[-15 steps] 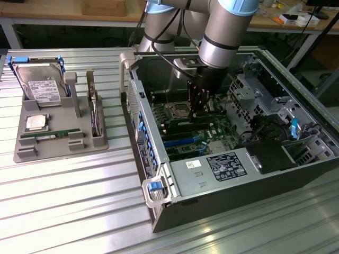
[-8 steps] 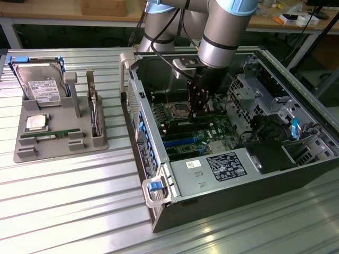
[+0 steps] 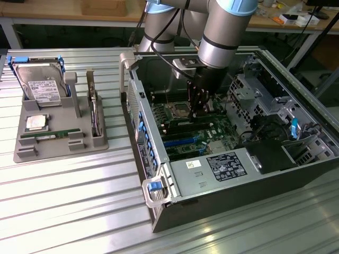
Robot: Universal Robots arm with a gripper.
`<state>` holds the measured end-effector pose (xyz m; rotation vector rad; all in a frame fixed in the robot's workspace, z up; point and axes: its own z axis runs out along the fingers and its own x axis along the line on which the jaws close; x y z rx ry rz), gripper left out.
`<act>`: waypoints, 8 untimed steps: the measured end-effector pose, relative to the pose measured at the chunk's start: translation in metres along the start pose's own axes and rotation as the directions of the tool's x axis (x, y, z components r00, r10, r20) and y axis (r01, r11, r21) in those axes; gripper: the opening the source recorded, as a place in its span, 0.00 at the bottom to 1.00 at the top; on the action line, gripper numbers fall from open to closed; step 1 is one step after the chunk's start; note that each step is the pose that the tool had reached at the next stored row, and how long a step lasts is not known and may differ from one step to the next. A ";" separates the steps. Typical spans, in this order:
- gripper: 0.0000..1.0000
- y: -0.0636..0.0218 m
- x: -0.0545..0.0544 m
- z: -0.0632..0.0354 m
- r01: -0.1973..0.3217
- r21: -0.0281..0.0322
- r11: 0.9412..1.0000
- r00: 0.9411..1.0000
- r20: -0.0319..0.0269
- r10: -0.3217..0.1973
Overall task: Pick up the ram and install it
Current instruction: 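Insert the ram into the slot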
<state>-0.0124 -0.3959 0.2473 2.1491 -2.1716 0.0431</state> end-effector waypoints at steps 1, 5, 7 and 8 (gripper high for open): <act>0.13 0.0000 0.000 0.0000 0.000 0.000 1.000 1.000 0.000 0.000; 0.13 -0.0001 0.000 0.0031 0.000 0.000 1.000 1.000 0.000 0.000; 0.13 -0.0001 0.000 0.0036 0.000 0.000 1.000 1.000 0.000 0.000; 0.13 -0.0002 0.000 0.0044 0.000 0.000 1.000 1.000 0.001 0.000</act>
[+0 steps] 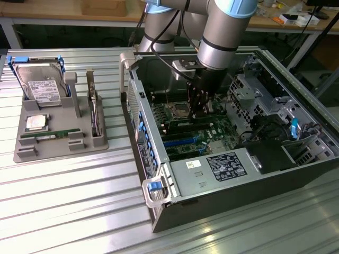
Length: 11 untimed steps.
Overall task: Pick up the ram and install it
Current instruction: 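Insert the ram into the slot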
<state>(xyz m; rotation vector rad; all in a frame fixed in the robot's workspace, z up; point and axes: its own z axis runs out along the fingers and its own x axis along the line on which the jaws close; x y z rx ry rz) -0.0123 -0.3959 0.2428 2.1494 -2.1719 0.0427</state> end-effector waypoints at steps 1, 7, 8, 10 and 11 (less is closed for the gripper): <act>0.13 -0.0001 0.000 0.0028 0.000 0.000 1.000 1.000 0.000 0.000; 0.13 -0.0001 0.000 0.0029 0.000 0.000 1.000 1.000 0.000 0.000; 0.13 -0.0001 0.000 0.0029 0.000 0.000 1.000 1.000 0.000 0.000; 0.13 -0.0001 0.000 0.0029 0.000 0.000 1.000 1.000 0.000 0.000; 0.13 -0.0001 0.000 0.0035 0.000 0.000 1.000 1.000 0.000 0.000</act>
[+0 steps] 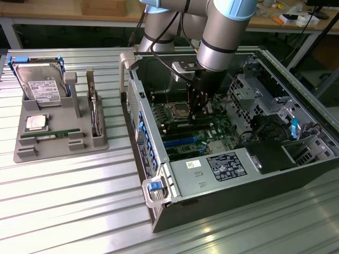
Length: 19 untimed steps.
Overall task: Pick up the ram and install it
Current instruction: 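Insert the ram into the slot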
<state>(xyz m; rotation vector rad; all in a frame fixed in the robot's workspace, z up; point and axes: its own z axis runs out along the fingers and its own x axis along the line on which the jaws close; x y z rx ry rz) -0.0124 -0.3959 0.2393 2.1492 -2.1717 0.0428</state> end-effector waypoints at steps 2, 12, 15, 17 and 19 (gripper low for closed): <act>0.13 0.0000 0.000 0.0000 0.000 0.000 1.000 1.000 0.000 0.000; 0.13 0.0000 0.000 0.0000 0.000 0.000 1.000 1.000 0.000 0.000; 0.13 0.0003 0.000 0.0001 -0.001 0.003 1.000 1.000 0.000 0.001; 0.13 0.0003 0.000 0.0000 0.000 0.005 1.000 1.000 0.000 0.000; 0.13 0.0003 0.000 0.0000 -0.001 0.005 1.000 1.000 0.000 0.001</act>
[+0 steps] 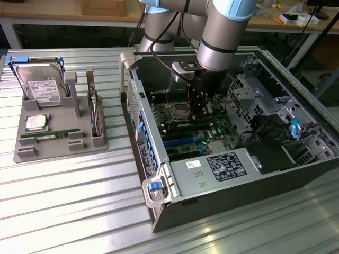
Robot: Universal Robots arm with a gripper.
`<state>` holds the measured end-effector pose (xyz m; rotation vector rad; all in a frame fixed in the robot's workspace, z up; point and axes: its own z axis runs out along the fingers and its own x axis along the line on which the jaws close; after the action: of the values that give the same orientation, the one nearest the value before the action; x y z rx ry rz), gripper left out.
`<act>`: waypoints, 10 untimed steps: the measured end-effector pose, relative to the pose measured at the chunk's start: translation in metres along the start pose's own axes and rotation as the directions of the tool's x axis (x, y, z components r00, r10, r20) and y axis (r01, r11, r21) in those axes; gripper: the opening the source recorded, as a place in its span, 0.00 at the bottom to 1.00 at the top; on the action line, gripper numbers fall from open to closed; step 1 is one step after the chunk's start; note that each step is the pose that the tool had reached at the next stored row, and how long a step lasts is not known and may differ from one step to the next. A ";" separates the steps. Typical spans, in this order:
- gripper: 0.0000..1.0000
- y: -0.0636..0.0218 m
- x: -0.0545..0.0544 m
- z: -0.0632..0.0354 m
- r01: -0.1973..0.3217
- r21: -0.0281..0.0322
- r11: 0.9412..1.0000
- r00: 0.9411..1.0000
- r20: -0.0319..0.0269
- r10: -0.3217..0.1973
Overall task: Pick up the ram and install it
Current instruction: 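Insert the ram into the slot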
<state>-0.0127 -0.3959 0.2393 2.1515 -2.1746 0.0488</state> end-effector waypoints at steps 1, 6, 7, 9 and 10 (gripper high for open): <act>0.13 0.0000 0.000 0.0000 0.000 0.000 1.000 1.000 0.000 0.000; 0.13 0.0000 0.000 0.0000 0.000 0.000 1.000 1.000 0.000 0.000; 0.13 0.0000 0.000 0.0000 0.000 0.000 1.000 1.000 0.000 0.000; 0.13 0.0000 0.000 0.0000 0.000 0.000 1.000 1.000 0.000 0.000; 0.13 0.0000 0.000 0.0000 0.000 0.000 1.000 1.000 0.000 0.000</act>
<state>-0.0127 -0.3959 0.2393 2.1516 -2.1746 0.0488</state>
